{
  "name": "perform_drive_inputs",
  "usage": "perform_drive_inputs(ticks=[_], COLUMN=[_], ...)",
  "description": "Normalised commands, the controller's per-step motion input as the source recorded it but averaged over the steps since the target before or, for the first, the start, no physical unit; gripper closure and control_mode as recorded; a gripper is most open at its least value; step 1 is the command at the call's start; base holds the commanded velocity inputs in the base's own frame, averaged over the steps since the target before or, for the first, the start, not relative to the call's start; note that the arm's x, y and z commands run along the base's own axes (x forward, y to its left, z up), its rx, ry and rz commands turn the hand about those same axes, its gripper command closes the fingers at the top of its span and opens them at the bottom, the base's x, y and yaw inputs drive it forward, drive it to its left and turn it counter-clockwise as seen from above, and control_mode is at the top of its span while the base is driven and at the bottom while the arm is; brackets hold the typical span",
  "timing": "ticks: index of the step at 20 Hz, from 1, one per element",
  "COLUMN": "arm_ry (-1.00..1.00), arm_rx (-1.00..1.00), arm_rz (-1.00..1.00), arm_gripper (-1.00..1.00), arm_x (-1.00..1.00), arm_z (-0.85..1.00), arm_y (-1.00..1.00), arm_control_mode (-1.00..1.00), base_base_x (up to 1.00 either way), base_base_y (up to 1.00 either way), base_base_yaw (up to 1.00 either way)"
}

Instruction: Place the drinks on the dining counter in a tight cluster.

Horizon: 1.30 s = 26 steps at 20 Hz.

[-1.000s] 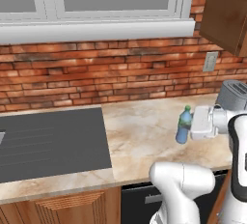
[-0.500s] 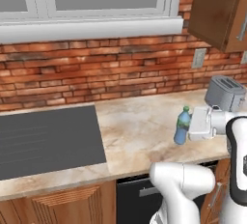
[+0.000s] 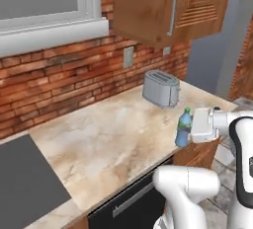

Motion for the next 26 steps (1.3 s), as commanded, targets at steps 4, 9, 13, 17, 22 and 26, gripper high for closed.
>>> perform_drive_inputs(ticks=[4, 9, 13, 17, 22, 26], arm_ry=[0.0, 0.0, 0.0, 0.0, 0.0, 0.0], arm_rx=[0.0, 0.0, 0.0, 0.0, 0.0, 0.0], arm_rz=[0.0, 0.0, 0.0, 0.0, 0.0, 0.0], arm_gripper=[1.0, 1.0, 1.0, 1.0, 1.0, 1.0], arm_x=[0.0, 0.0, 0.0, 0.0, 0.0, 0.0], arm_z=[0.0, 0.0, 0.0, 0.0, 0.0, 0.0], arm_y=[0.0, 0.0, 0.0, 0.0, 0.0, 0.0], arm_control_mode=[1.0, 1.0, 1.0, 1.0, 1.0, 1.0], base_base_x=[0.0, 0.0, 0.0, 0.0, 0.0, 0.0], base_base_y=[0.13, 0.13, 0.12, 0.1, 0.09, 0.09], base_base_yaw=[-0.91, -0.91, -0.92, -0.95, -0.96, -0.97])
